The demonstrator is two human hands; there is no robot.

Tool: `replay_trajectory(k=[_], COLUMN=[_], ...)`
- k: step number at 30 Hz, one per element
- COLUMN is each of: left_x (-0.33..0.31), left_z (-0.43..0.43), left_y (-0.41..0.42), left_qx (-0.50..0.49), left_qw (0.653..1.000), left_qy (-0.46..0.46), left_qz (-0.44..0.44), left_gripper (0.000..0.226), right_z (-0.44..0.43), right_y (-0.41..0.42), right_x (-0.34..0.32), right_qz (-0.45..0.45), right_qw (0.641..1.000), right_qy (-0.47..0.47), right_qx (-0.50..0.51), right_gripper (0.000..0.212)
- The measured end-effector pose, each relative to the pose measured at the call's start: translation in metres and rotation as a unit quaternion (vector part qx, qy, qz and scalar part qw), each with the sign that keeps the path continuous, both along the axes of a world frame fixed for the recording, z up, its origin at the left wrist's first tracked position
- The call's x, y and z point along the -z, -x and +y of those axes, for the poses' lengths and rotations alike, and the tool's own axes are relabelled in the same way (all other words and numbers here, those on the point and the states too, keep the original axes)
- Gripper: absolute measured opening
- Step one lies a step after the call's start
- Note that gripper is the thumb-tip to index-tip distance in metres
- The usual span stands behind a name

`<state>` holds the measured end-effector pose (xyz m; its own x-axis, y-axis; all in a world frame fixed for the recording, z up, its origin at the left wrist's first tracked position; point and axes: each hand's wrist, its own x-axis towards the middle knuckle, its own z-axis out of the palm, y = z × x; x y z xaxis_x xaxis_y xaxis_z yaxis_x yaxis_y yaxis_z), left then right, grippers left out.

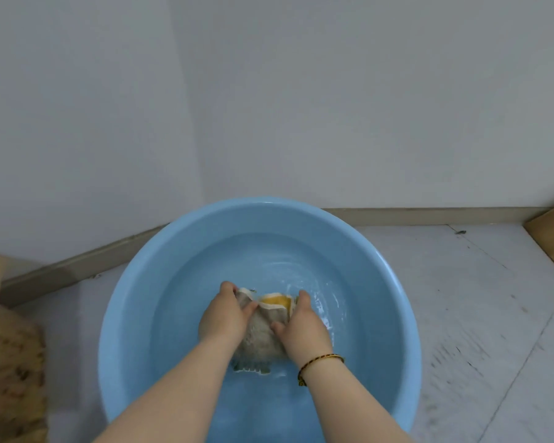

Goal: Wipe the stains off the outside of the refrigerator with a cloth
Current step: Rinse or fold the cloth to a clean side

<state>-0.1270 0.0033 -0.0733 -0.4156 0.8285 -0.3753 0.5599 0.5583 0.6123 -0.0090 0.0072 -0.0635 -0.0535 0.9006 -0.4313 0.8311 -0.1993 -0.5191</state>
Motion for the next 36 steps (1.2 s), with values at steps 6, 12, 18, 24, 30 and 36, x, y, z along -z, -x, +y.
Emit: replay_trajectory(k=[6,12,18,24,30,36], left_x=[0.009,0.014,-0.018,-0.054,-0.070,-0.078], left_z=[-0.001,0.002,0.013,0.004,-0.009,-0.007], left_y=[0.001,0.006,-0.005,-0.027,-0.039,-0.025], left_qx=[0.003,-0.128,-0.168,-0.146,-0.104,-0.151], left_qw=[0.999,0.953,0.913,0.905,0.867,0.856], left_qy=[0.040,0.083,-0.025,-0.125,-0.136,-0.215], left_qz=[0.014,-0.261,-0.370,-0.378,-0.467,-0.445], left_gripper=[0.032,0.047,0.024,0.031,0.076,0.020], right_z=[0.001,0.006,-0.004,-0.023,-0.024,-0.041], right_y=[0.003,-0.008,0.000,0.025,0.018,0.010], right_x=[0.008,0.006,-0.030,-0.051,-0.041,-0.033], right_qz=[-0.042,0.152,0.308,0.274,0.216,0.139], right_qw=[0.999,0.971,0.924,0.933,0.930,0.897], right_qy=[0.021,0.099,-0.045,-0.176,-0.295,-0.415], right_qx=[0.021,0.153,0.220,0.155,0.050,-0.064], right_gripper=[0.061,0.024,0.016,0.025,0.005,0.055])
